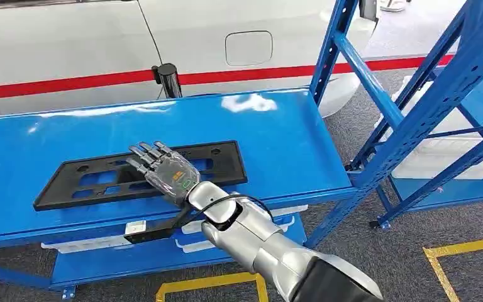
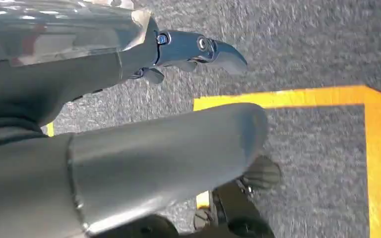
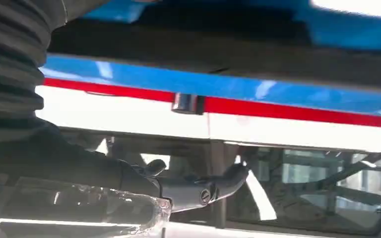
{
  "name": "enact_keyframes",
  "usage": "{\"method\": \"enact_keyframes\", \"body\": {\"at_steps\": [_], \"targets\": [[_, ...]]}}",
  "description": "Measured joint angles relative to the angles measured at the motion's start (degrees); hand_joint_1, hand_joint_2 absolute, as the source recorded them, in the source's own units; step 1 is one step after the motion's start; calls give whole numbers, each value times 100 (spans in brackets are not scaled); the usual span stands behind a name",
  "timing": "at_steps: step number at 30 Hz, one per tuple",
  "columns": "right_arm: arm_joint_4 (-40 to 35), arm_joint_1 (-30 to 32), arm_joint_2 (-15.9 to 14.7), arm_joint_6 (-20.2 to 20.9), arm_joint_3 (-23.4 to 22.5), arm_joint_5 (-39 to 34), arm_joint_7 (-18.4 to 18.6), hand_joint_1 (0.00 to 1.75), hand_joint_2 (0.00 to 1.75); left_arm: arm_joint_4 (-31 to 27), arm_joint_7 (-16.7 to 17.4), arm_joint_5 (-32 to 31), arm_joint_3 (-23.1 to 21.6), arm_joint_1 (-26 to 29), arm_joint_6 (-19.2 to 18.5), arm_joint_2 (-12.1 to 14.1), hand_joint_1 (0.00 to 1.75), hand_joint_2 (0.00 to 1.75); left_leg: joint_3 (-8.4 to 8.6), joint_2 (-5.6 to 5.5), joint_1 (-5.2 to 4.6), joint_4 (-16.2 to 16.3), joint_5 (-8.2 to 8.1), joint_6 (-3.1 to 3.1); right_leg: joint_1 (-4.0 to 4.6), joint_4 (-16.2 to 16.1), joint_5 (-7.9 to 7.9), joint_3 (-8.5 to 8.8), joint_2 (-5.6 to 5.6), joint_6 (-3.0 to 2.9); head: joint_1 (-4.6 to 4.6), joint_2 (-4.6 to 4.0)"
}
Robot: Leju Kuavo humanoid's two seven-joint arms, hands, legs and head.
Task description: Take the parts from the cabinet and place them on the table.
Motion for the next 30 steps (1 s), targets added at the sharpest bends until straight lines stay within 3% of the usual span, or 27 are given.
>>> {"method": "enact_keyframes", "body": {"at_steps": [2,4,8,9,11,17,22,30], "targets": [[20,4,7,11,42,-46,-22,0,175,0,0,-24,9,-3,59,2,0,0,-1,-17,-55,3,-8,17,-1,-18,2,-2,-14,4,-4,0],[26,6,22,55,97,-103,-29,0,175,0,0,-48,13,-8,77,4,0,0,0,-15,-79,3,-25,82,-15,-31,2,1,-14,5,-4,0],[29,14,37,133,267,-282,22,0,175,0,7,-96,13,-12,114,-4,0,0,-1,-13,-94,5,-30,105,-29,-54,5,8,-14,18,-4,0],[29,17,39,140,319,-321,30,0,175,0,9,-96,13,-13,122,-7,0,0,0,-14,-101,6,-27,122,-37,-55,6,10,-14,63,-4,0],[29,32,48,162,381,-363,50,0,175,0,18,-105,15,-14,131,-4,0,0,0,-14,-110,7,-28,125,-53,-57,2,10,-14,118,-4,0],[72,28,57,225,514,-474,192,0,175,0,37,-146,15,-33,153,-4,0,0,10,-13,-101,7,-28,126,-67,-58,2,6,-15,119,-4,0],[225,-81,57,217,687,-566,564,0,175,0,59,-166,17,-62,175,-4,0,0,14,-13,-80,7,-28,125,-64,-58,2,9,-14,119,-4,0],[354,-165,63,219,820,-616,745,0,175,0,61,-166,24,-75,177,-7,0,0,17,-13,-62,6,-28,124,-51,-57,1,12,-14,117,-4,0]]}}
